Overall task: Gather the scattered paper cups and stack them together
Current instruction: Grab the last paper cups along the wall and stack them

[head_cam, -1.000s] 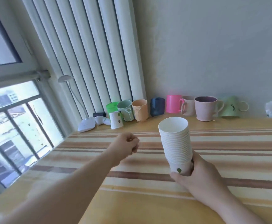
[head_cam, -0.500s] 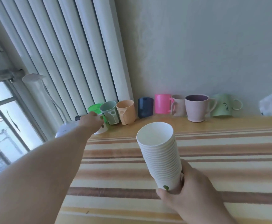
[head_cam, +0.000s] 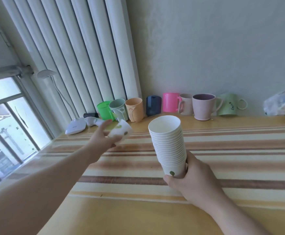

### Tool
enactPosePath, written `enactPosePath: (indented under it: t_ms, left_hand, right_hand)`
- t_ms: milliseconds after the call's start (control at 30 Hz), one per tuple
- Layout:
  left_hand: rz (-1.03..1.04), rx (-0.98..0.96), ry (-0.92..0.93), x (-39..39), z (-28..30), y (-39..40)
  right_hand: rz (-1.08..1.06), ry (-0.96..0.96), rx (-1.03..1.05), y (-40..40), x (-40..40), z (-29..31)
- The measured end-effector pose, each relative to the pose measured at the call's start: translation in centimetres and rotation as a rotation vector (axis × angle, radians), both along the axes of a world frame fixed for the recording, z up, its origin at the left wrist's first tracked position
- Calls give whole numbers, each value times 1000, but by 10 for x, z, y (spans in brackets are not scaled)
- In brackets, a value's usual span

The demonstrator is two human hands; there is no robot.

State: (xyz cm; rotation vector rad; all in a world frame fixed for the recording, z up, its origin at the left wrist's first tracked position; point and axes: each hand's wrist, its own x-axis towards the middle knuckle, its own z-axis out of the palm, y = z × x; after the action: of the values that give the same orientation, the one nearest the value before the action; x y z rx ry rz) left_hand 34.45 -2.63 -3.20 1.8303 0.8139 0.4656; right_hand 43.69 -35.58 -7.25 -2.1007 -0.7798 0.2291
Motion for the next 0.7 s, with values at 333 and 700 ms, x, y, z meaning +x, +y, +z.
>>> enactPosePath:
  t_ms: [333,700]
  left_hand:
    - [-290,631,840,17,33,-64]
    - [-75,38,13,-21,-20,-115]
  right_hand:
    - [21,27,28,-2,-1,2]
    - [15,50,48,-4,-2,2]
